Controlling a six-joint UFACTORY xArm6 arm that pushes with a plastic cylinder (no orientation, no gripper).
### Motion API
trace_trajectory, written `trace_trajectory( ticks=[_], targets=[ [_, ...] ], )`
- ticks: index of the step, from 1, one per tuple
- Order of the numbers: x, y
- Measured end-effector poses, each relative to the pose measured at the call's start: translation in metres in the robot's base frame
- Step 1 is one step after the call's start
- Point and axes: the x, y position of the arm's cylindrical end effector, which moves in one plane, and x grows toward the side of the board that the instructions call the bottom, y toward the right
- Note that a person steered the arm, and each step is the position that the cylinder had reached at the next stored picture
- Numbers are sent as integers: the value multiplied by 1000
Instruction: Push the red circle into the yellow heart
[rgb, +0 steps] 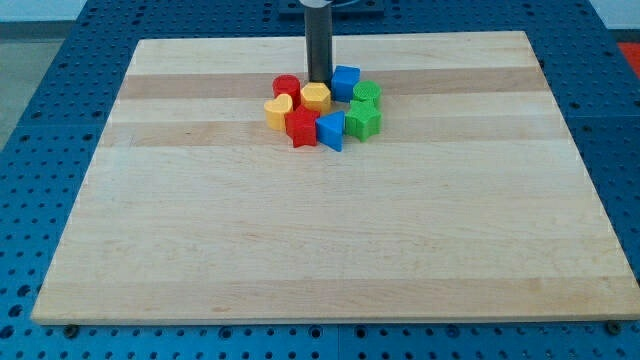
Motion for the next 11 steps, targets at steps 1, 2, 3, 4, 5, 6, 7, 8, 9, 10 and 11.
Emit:
trace_trajectory(
  ticks=[1, 2, 3, 4, 5, 6, 7, 8, 9, 10, 11],
  targets=[
    [17, 5],
    [28, 5],
    [26, 5],
    [9, 5],
    [-16, 5],
    [-21, -11],
    [-20, -35],
    [-13, -43],
    [0, -43],
    [3, -43],
    [-6, -32]
  ],
)
